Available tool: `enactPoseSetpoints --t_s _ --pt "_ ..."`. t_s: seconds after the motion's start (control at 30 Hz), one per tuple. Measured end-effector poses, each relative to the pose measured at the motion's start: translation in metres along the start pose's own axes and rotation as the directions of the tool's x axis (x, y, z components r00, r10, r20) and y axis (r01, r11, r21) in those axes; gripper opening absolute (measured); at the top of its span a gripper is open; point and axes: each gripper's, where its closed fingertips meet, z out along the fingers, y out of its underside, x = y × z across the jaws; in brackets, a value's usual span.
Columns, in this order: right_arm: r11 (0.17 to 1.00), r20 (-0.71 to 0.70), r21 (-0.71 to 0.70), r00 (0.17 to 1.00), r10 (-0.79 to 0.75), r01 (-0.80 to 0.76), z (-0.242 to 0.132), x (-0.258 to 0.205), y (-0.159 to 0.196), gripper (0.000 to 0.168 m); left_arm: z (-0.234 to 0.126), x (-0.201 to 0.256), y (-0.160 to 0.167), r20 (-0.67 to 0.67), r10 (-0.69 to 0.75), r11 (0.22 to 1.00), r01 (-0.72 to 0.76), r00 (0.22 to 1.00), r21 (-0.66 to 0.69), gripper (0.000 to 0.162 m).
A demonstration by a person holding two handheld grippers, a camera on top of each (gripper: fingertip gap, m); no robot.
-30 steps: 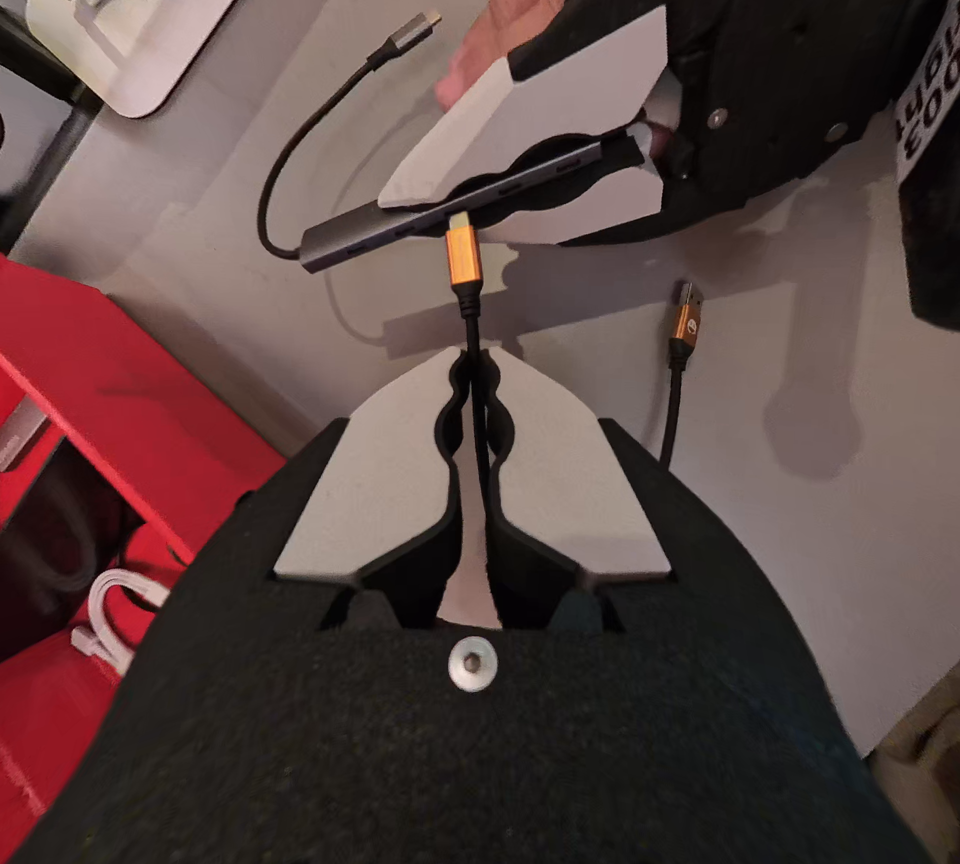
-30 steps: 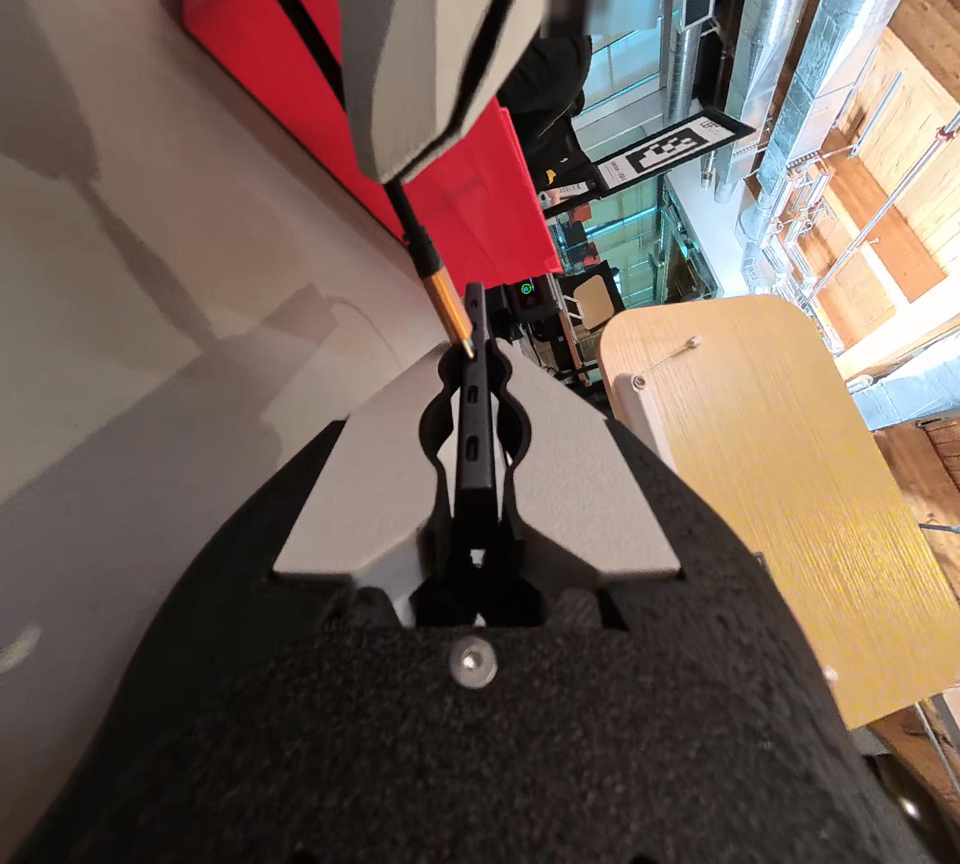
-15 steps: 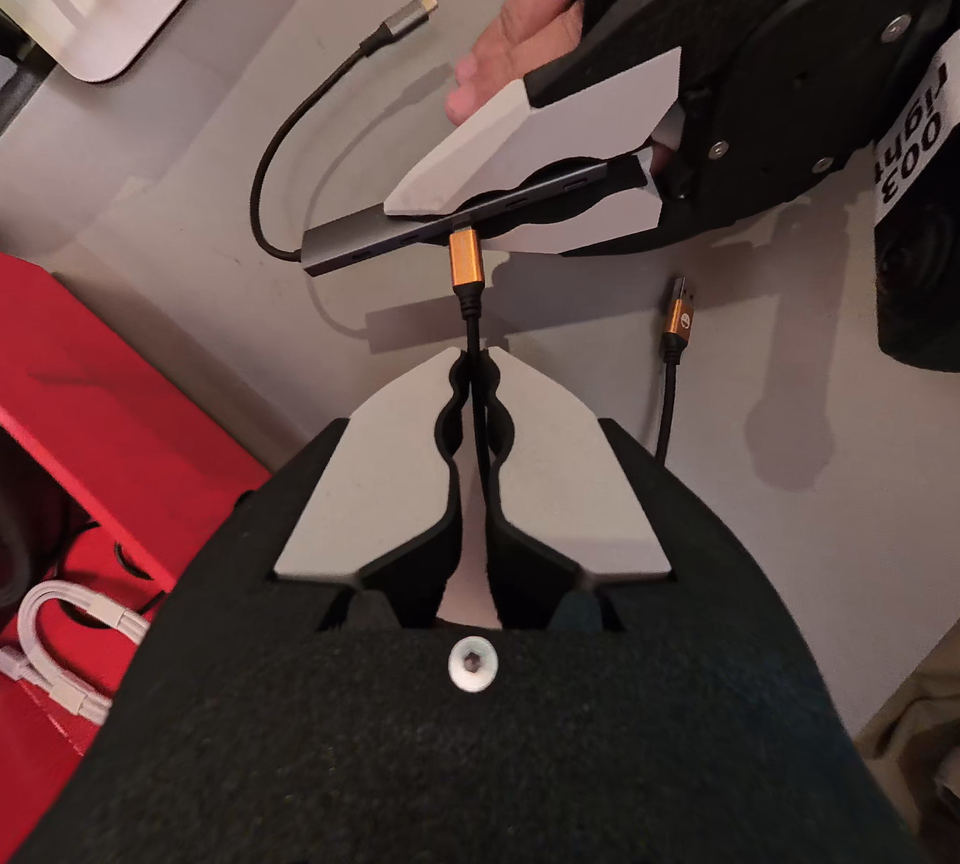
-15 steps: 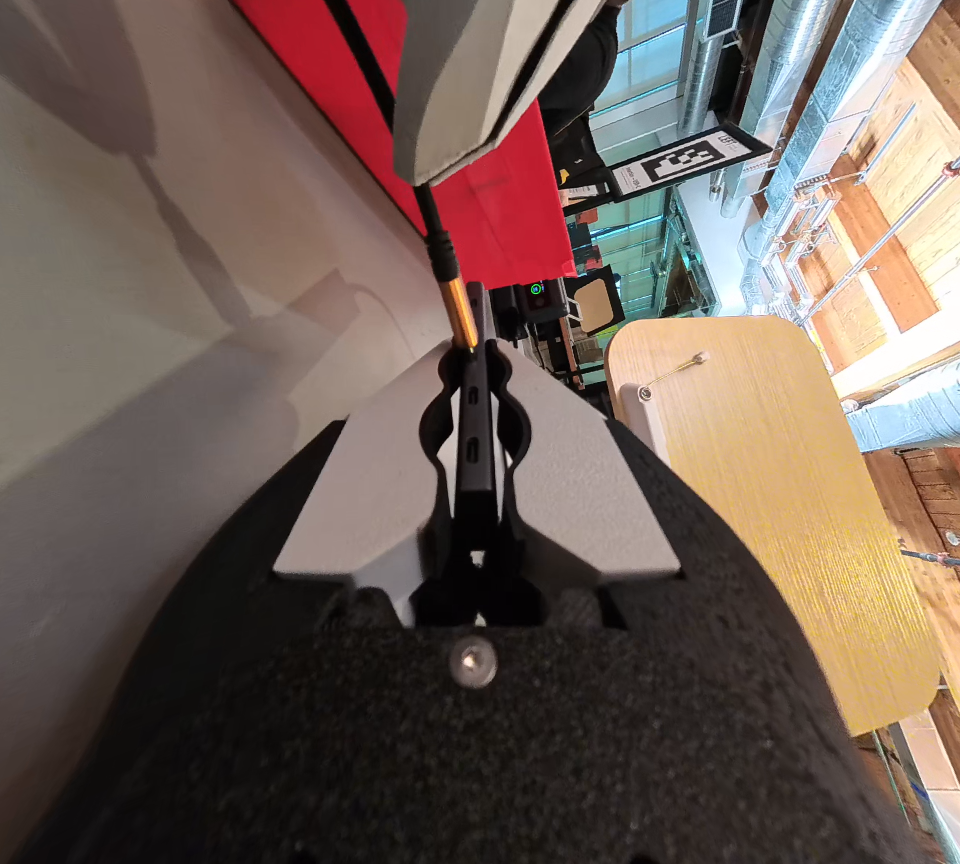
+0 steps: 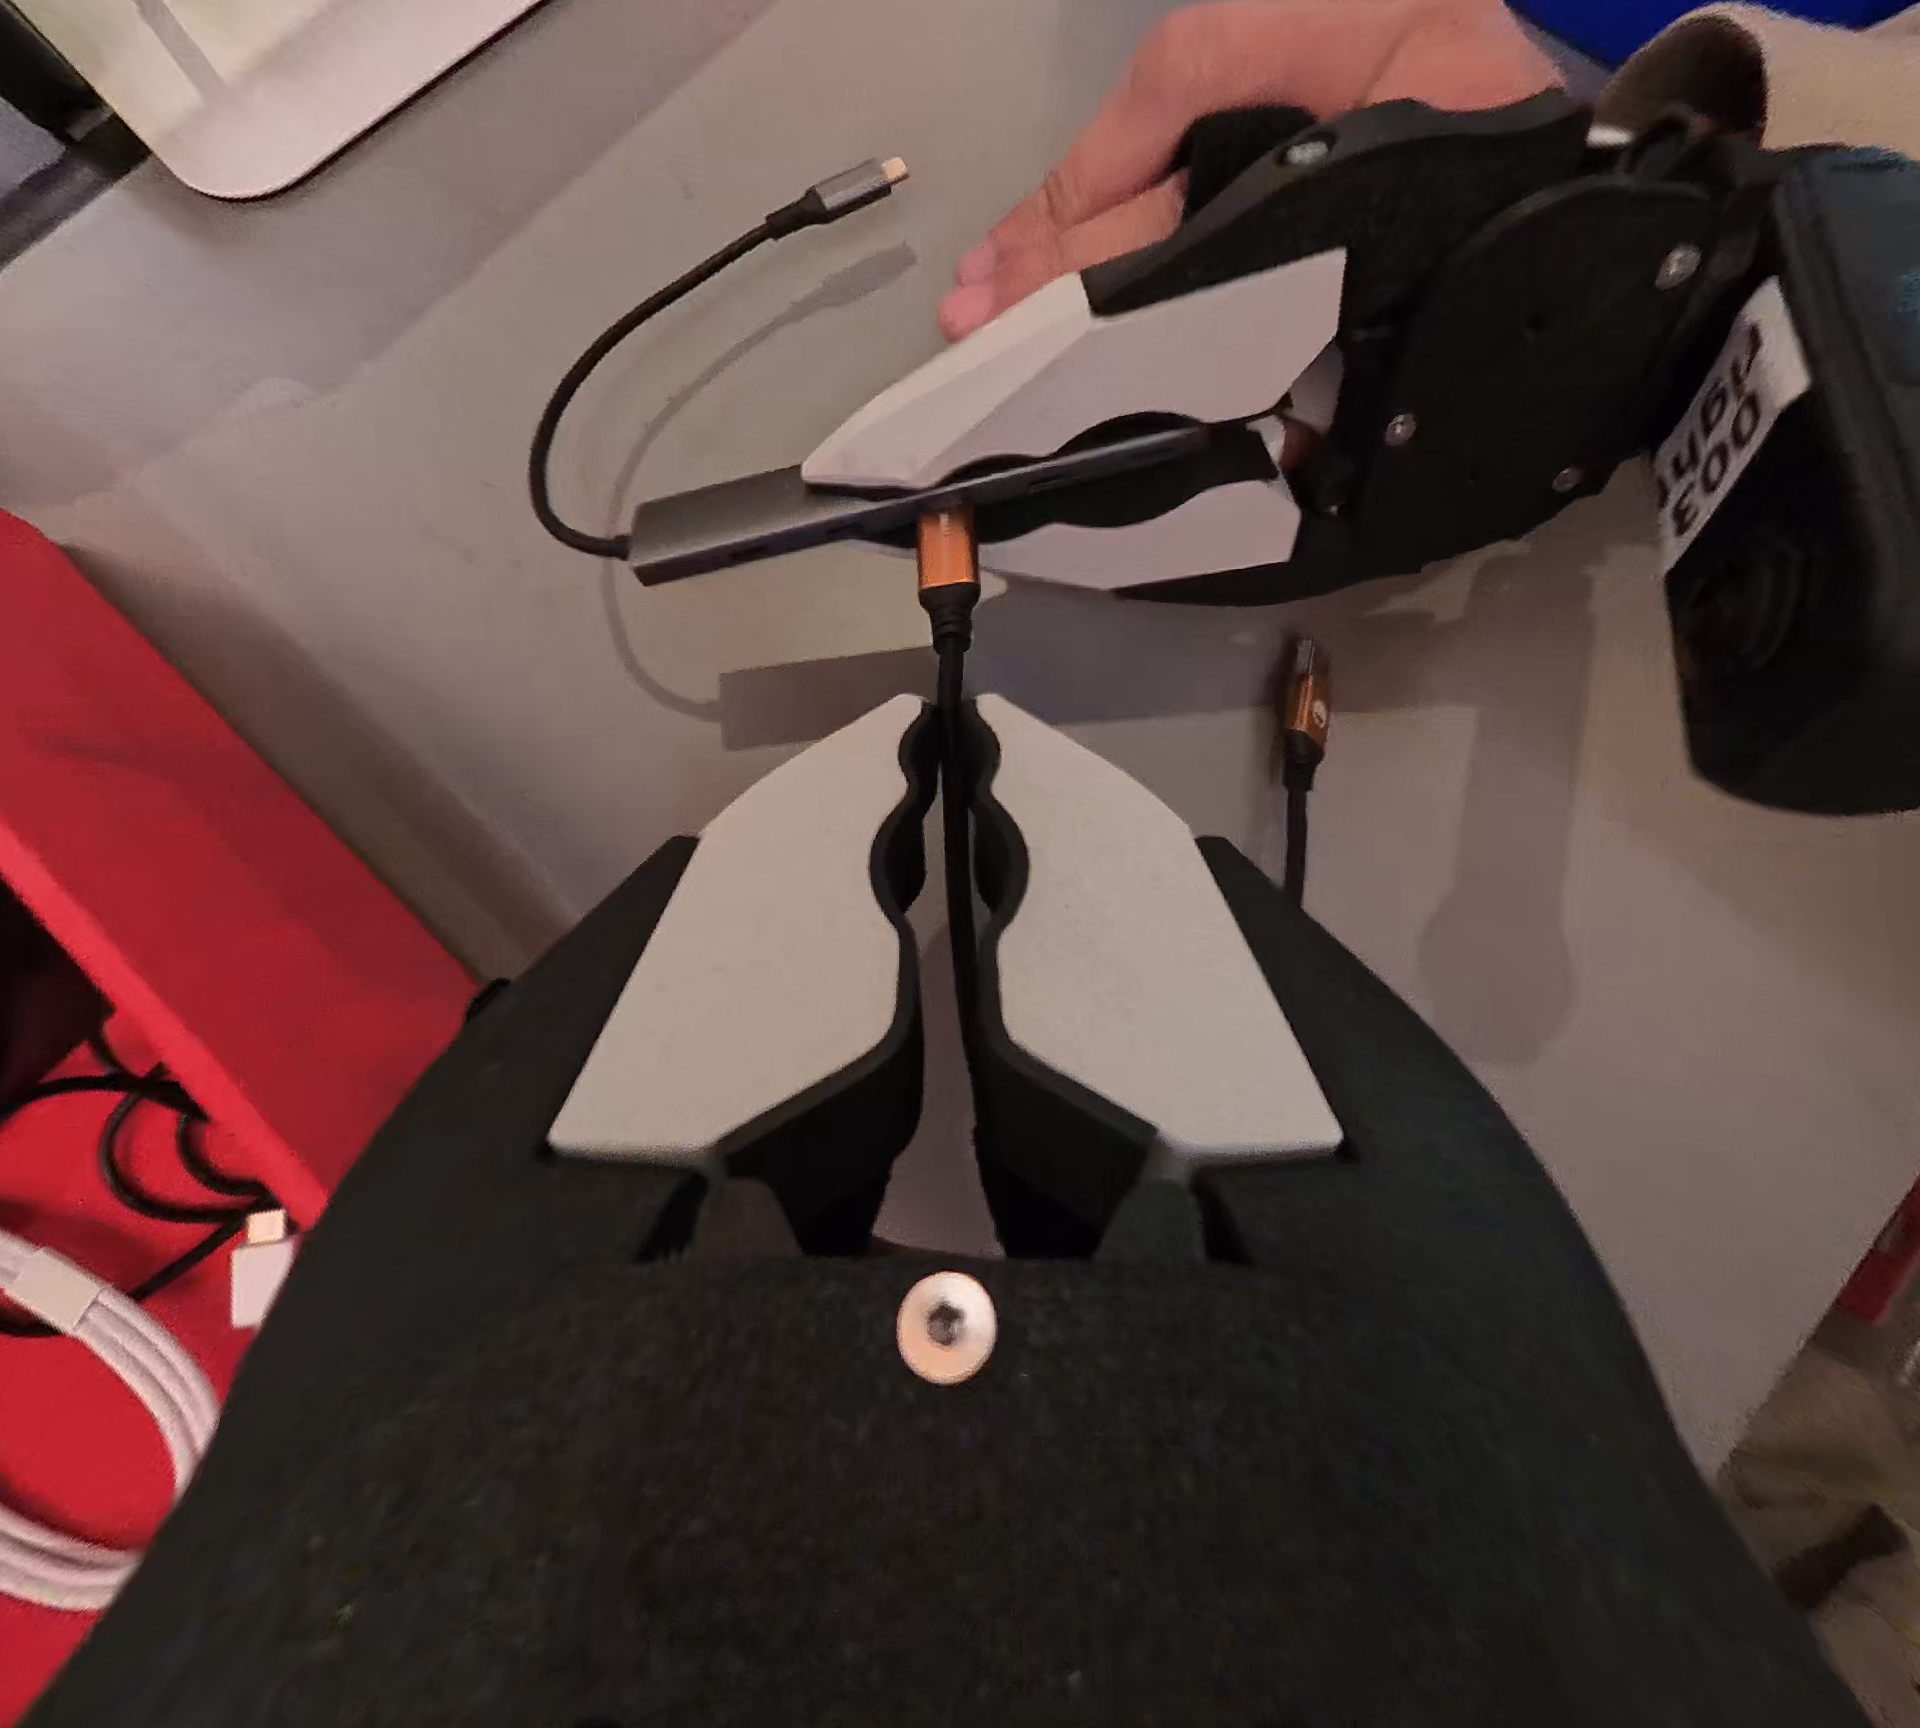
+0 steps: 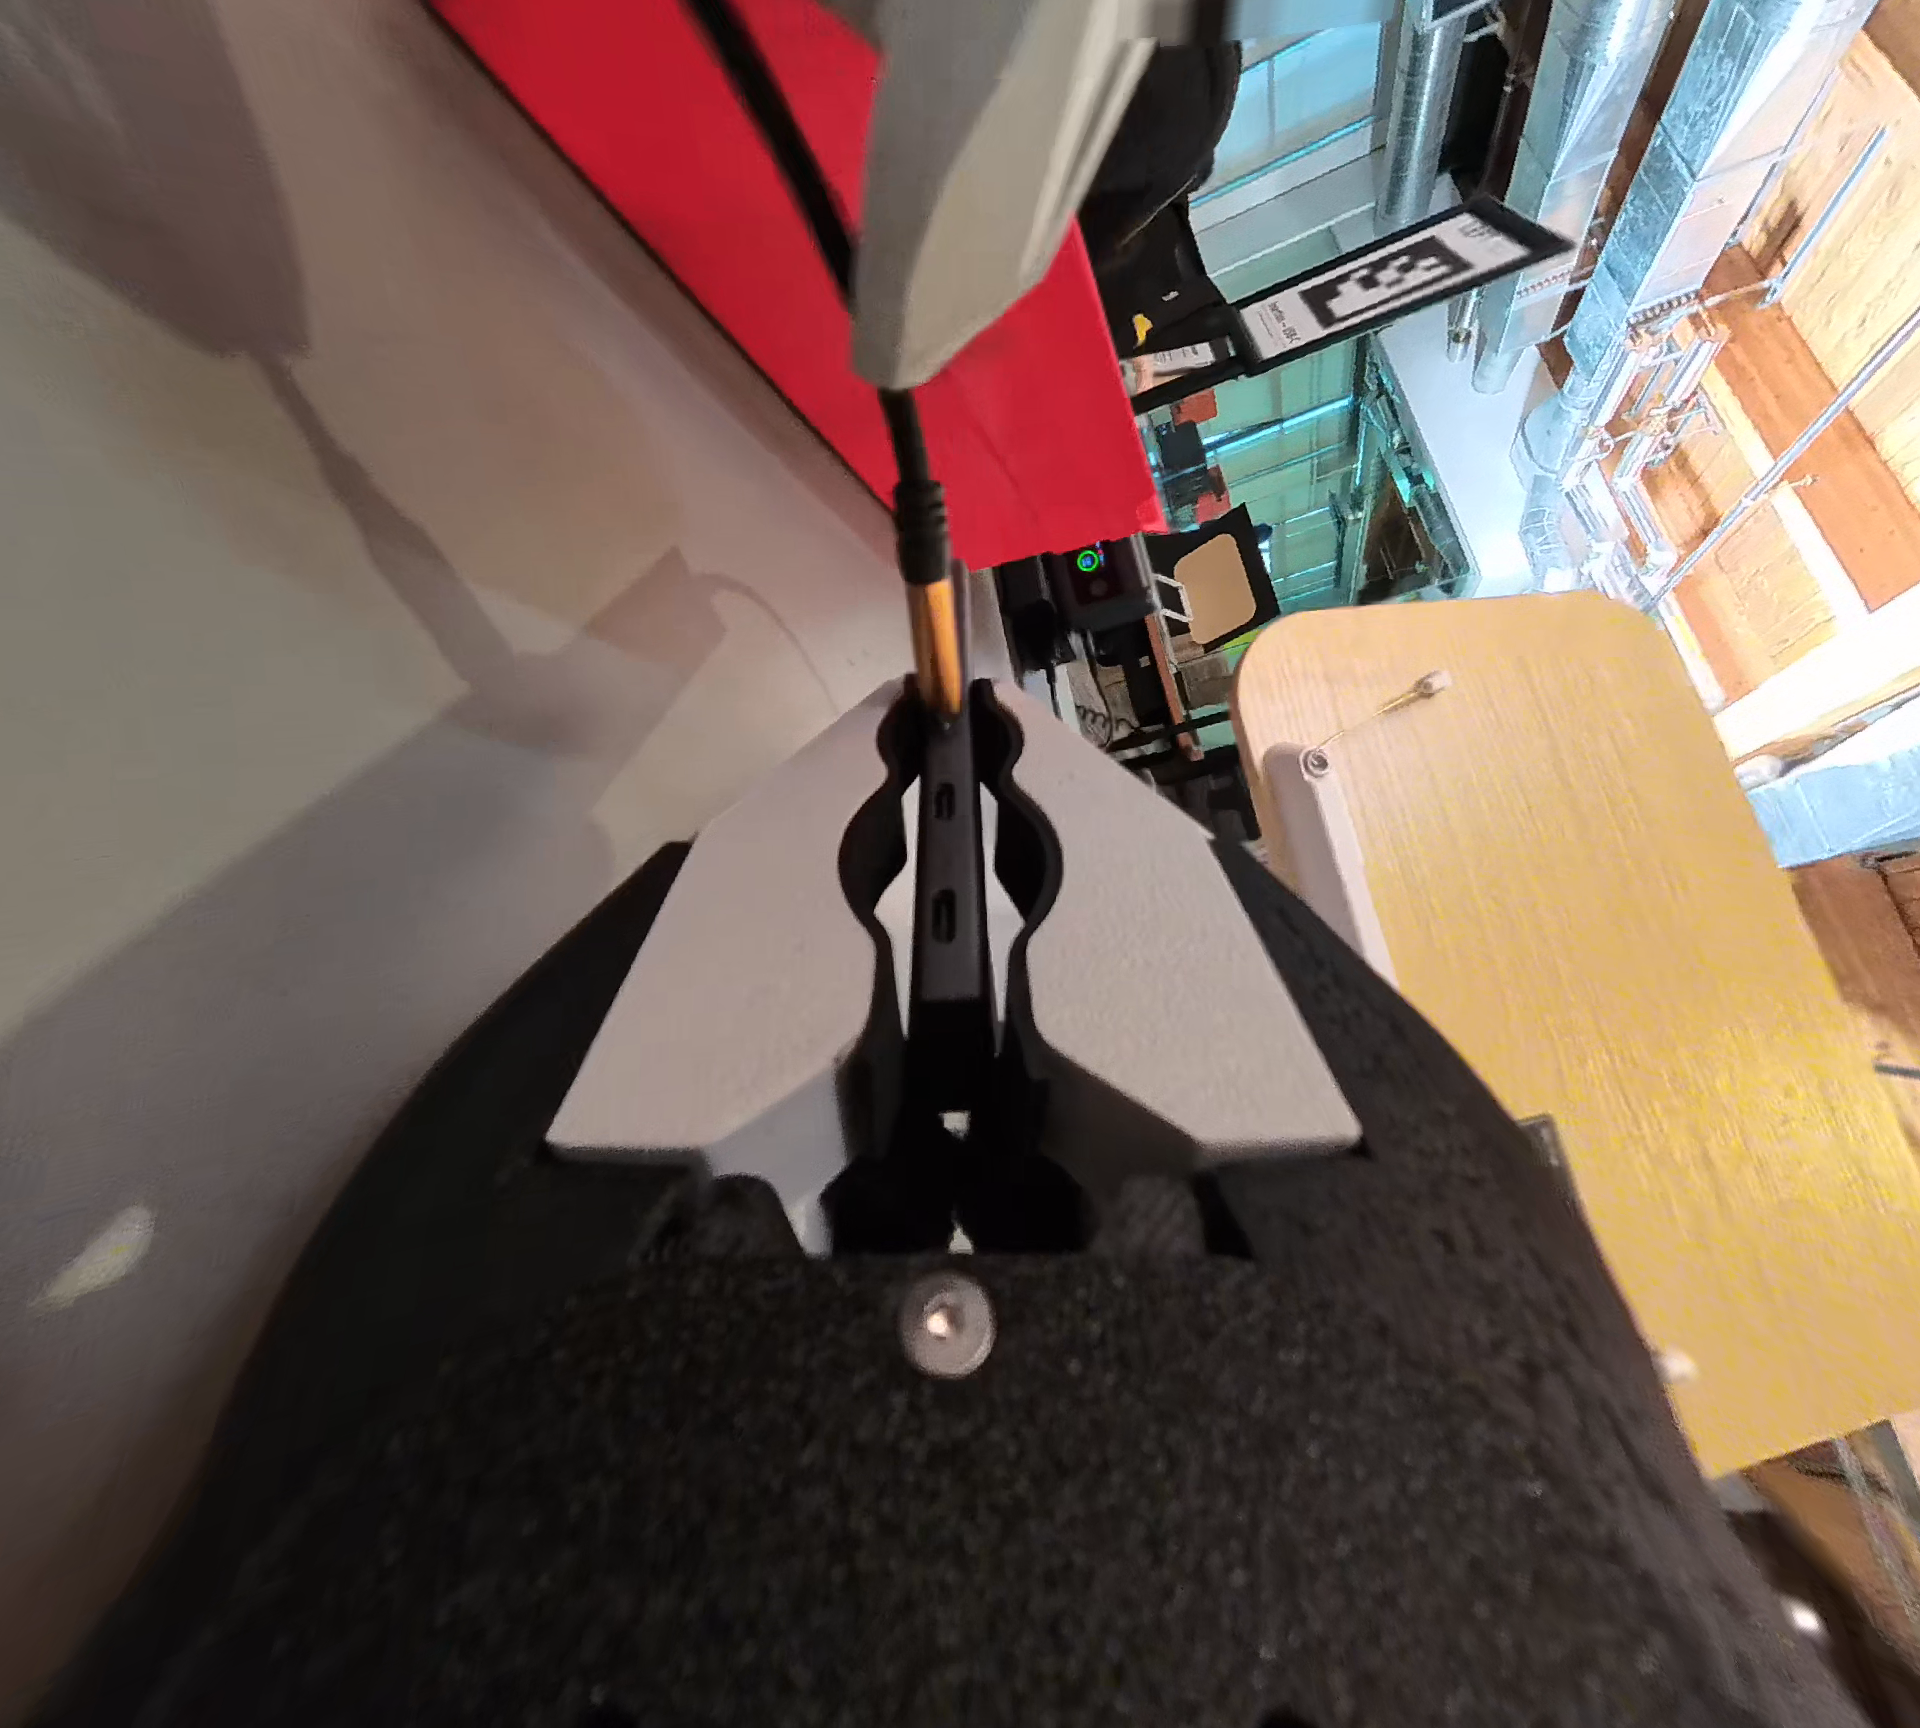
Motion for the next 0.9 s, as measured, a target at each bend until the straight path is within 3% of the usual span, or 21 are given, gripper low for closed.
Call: enactPoseSetpoints --t_s 0.27,0.9 --pt "0.997 -0.021 0.022 0.997 0.076 -0.075 -0.003 0.009 -0.003 0.008 0.005 0.008 -0.012 -0.062 -0.048 0.991 0.055 0.997 0.124 0.004" --pt "0.998 -0.061 0.030 0.997 0.053 -0.052 -0.008 0.014 -0.013 0.008 0.007 0.012 -0.014 0.025 0.054 0.987 -0.057 0.998 0.150 0.004"
